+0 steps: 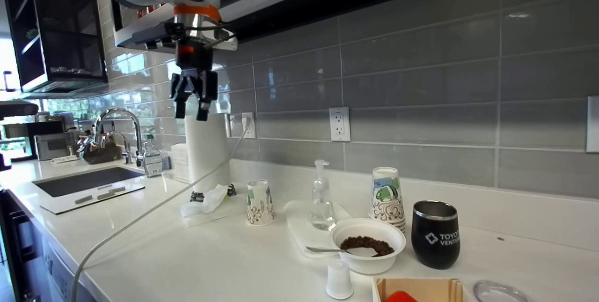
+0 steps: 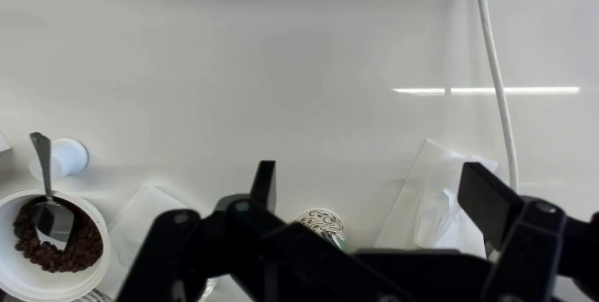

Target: Use the napkin to wipe the table

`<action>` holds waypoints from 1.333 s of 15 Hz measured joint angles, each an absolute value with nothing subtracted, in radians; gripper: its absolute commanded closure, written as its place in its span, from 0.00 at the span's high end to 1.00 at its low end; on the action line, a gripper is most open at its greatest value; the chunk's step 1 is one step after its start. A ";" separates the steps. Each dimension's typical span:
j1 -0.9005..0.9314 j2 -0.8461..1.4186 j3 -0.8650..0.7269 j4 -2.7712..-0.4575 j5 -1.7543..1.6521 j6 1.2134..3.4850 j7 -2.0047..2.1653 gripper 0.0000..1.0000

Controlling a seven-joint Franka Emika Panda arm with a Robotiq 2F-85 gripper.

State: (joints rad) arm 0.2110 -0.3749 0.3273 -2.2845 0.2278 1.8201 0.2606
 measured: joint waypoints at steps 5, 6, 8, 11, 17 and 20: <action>0.227 -0.203 0.461 -2.286 0.189 2.143 0.523 1.00; 0.231 -0.163 0.477 -2.285 0.164 2.201 0.568 1.00; 0.251 -0.079 0.496 -2.282 0.097 2.299 0.654 1.00; 0.305 0.048 0.496 -2.260 -0.038 2.393 0.780 1.00; 0.463 0.270 0.398 -2.130 -0.272 2.425 0.945 1.00; 0.527 0.342 0.336 -2.064 -0.316 2.425 0.966 1.00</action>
